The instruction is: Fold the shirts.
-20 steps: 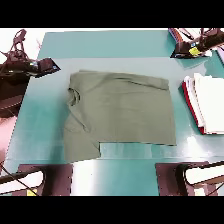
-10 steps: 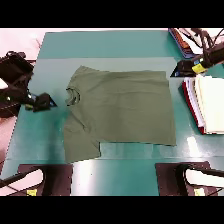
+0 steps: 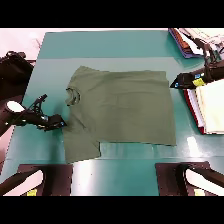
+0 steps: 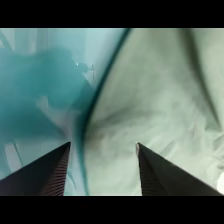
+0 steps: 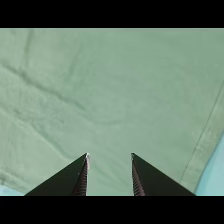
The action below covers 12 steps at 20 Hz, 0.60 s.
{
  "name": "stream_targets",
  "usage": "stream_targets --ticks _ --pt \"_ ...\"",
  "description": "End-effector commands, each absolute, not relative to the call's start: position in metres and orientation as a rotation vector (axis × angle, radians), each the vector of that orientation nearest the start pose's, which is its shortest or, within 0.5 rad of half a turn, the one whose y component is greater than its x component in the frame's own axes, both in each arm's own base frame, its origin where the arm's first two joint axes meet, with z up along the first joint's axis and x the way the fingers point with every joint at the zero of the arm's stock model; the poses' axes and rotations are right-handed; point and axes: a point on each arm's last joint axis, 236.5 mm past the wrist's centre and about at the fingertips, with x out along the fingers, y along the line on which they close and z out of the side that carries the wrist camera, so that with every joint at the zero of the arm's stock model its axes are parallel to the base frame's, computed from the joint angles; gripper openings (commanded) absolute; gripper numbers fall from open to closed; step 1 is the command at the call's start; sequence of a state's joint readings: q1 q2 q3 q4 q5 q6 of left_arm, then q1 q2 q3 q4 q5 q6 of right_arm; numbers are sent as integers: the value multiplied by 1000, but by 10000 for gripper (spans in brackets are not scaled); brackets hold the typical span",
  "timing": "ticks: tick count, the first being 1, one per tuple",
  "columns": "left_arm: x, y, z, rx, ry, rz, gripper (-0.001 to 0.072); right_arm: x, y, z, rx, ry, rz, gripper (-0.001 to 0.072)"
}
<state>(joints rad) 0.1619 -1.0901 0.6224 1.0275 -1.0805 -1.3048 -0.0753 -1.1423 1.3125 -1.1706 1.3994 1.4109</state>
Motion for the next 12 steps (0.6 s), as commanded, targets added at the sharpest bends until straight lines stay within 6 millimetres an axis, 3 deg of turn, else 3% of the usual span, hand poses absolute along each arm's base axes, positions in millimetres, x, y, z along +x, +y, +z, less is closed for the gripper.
stream_targets --ticks 1,2,3,4,5,9,10,12 --pt "267 -88 -76 -453 1395 -273 477 348 63 113 212 1164 324 305" --pt "266 -92 -76 -450 1401 -279 476 344 59 111 221 1173 313 305" --pt "266 -93 -75 -451 1401 -280 426 338 54 107 231 1193 302 305" --pt "267 -92 -75 -452 1399 -274 179 330 45 101 246 1219 285 305" --pt "271 -90 -72 -442 1390 -273 22 320 33 93 267 1244 261 305" --pt "293 -90 -38 -425 1309 -294 22 257 -37 35 430 1378 31 308" --pt "300 -90 -28 -417 1273 -297 22 235 -50 14 493 1428 -35 338" --pt "308 -90 -15 -411 1237 -305 22 196 -55 -27 666 1522 -107 463"
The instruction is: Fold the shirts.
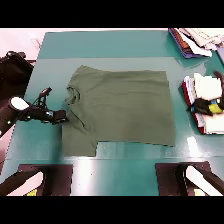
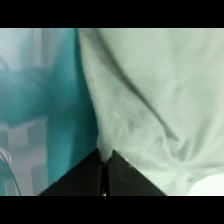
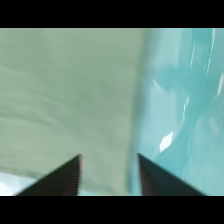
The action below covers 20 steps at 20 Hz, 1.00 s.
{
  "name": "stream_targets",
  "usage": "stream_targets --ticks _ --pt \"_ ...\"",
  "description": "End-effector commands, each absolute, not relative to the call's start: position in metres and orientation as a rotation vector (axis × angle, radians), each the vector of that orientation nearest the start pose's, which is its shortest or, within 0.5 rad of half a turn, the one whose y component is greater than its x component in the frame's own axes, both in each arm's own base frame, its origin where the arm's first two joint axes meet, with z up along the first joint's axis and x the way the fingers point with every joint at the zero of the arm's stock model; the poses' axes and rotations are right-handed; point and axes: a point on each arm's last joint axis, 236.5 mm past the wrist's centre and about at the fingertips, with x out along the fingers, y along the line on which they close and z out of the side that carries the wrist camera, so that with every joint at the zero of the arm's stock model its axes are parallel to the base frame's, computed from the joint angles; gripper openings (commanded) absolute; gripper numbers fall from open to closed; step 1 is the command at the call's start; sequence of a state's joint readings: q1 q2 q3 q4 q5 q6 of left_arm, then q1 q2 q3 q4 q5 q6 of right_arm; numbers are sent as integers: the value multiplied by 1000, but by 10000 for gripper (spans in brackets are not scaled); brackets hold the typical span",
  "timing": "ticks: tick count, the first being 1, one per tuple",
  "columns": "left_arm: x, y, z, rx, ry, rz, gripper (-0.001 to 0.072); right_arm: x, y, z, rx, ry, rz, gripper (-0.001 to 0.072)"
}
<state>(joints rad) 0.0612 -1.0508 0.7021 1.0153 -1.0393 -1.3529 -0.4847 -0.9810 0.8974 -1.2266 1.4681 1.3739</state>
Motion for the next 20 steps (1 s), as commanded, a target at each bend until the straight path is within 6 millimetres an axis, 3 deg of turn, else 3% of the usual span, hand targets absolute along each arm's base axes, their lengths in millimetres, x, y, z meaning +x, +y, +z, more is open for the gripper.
stream_targets --ticks 1,3,6,8,10,12,14,16,17,18,20 --pt "310 -90 -12 -409 1228 -306 22 180 -52 -46 729 1571 -116 463" --pt "308 -91 -13 -408 1235 -309 22 167 -30 -70 821 1623 -41 446" --pt "309 -91 -13 -411 1235 -308 22 172 7 -84 941 1628 62 425" --pt "308 -91 -13 -413 1235 -307 22 173 26 -93 914 1661 110 424" --pt "308 -91 -13 -413 1238 -308 21 173 41 -98 832 1703 160 363" --pt "306 -92 -13 -414 1246 -311 22 172 54 -103 776 1740 185 353" --pt "303 -93 -13 -415 1259 -317 21 168 65 -104 720 1767 226 205" --pt "301 -94 -10 -430 1267 -312 21 171 70 -97 664 1739 255 61" --pt "304 -94 -1 -426 1244 -316 20 179 69 -87 631 1695 267 29" --pt "310 -93 16 -417 1194 -320 21 190 67 -72 599 1637 279 19" --pt "327 -92 79 -390 1026 -329 20 221 59 -23 510 1472 303 19"
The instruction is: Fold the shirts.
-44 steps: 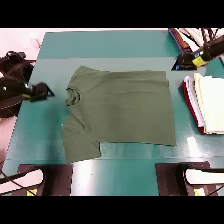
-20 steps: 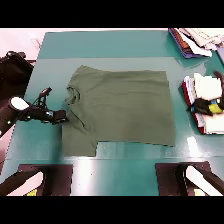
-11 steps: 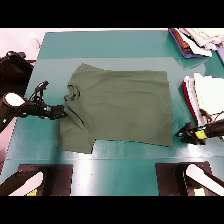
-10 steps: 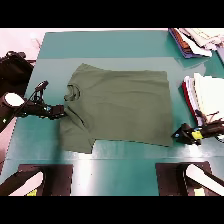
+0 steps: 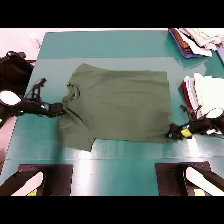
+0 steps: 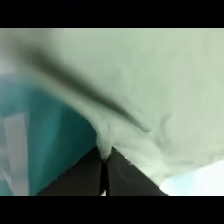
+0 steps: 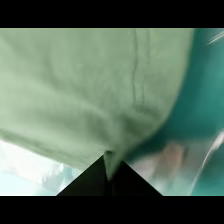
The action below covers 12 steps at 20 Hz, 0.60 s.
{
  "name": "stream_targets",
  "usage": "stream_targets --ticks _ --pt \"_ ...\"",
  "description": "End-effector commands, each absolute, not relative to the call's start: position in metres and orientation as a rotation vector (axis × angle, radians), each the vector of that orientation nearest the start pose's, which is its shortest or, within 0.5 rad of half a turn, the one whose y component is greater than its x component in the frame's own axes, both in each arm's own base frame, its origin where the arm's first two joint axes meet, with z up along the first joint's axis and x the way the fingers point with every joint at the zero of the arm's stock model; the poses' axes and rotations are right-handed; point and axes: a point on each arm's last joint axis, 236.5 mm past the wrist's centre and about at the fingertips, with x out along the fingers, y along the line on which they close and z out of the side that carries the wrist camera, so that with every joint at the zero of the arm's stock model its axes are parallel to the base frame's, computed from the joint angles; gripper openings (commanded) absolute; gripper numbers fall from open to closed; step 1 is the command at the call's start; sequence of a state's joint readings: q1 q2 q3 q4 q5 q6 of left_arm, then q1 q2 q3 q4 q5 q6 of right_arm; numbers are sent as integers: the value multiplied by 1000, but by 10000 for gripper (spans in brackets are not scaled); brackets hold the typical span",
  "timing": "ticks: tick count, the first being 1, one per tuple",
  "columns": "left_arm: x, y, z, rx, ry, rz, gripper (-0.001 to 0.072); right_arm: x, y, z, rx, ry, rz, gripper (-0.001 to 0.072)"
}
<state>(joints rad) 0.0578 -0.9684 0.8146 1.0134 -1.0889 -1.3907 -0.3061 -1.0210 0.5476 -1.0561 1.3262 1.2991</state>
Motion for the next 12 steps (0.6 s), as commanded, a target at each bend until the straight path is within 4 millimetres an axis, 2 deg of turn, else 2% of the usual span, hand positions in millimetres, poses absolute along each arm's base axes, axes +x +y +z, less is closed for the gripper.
stream_targets --ticks 1,2,3,4,5,7,8,10,12 --pt "333 -91 120 -379 924 -335 21 239 54 12 454 1364 309 19" --pt "336 -91 170 -362 803 -345 21 256 49 50 405 1250 304 19" --pt "335 -91 221 -343 683 -357 21 273 44 97 353 1116 294 19" --pt "326 -92 280 -310 544 -374 21 284 41 143 300 984 285 19" --pt "311 -92 335 -278 412 -388 21 291 38 196 242 842 276 19" --pt "264 -94 444 -218 144 -408 20 288 37 294 137 597 257 19" --pt "239 -92 485 -180 35 -406 20 280 38 338 91 488 249 19" --pt "188 -88 548 -119 -151 -385 20 262 38 405 11 334 217 19" --pt "151 -78 585 -85 -273 -335 20 246 32 455 -19 230 164 19"
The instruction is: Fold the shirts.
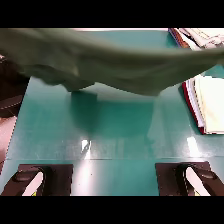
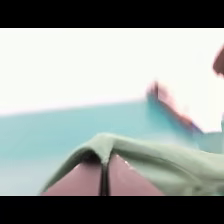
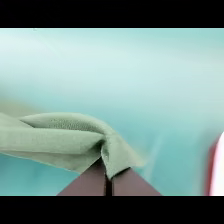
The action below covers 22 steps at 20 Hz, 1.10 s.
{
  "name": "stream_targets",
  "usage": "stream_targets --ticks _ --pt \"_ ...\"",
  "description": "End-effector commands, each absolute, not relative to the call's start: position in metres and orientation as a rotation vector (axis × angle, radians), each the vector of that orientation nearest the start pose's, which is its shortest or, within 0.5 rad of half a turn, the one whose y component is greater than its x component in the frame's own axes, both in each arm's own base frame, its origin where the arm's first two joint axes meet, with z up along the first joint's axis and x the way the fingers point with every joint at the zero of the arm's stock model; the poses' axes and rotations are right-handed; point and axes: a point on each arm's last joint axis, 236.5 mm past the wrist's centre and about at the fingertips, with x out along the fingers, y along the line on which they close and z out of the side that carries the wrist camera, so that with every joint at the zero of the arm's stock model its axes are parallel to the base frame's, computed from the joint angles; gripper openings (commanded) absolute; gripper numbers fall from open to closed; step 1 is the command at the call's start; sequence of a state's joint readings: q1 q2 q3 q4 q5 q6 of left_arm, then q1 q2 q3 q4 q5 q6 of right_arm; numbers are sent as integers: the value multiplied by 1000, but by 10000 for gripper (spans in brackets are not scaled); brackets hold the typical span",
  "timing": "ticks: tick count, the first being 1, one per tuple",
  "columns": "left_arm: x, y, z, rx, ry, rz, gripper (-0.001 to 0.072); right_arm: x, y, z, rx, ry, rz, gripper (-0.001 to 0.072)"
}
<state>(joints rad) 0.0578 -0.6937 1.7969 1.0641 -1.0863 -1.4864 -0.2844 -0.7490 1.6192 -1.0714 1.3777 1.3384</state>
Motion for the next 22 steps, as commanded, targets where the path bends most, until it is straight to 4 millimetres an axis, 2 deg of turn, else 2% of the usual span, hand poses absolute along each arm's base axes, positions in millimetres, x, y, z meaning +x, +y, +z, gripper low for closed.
stream_targets --ticks 1,3,4,5,7,9,11,13,16,18,19,20,22 --pt "140 -70 596 -84 -314 -302 20 240 31 475 -34 190 146 19" --pt "139 -59 603 -81 -341 -253 20 235 31 497 -53 155 139 19" --pt "149 -57 596 -80 -308 -241 20 237 30 500 -48 158 140 18" --pt "166 -57 583 -91 -239 -244 20 244 29 495 -41 185 144 18" --pt "215 -59 540 -105 -47 -251 21 270 23 463 3 295 157 18" --pt "275 -63 474 -135 197 -271 21 305 13 404 67 465 165 18" --pt "329 -75 391 -203 458 -324 21 336 4 332 138 664 174 18" --pt "375 -80 305 -272 675 -337 21 362 -5 253 212 870 177 18" --pt "422 -75 170 -373 946 -276 22 386 -12 140 309 1147 193 18" --pt "445 -73 99 -432 1052 -236 21 402 -16 87 364 1245 183 18" --pt "458 -73 75 -457 1081 -225 21 411 -18 69 384 1267 180 18" --pt "469 -75 61 -487 1084 -223 21 421 -16 54 392 1277 181 18" --pt "494 -79 48 -529 1051 -234 21 443 -15 38 390 1280 184 18"
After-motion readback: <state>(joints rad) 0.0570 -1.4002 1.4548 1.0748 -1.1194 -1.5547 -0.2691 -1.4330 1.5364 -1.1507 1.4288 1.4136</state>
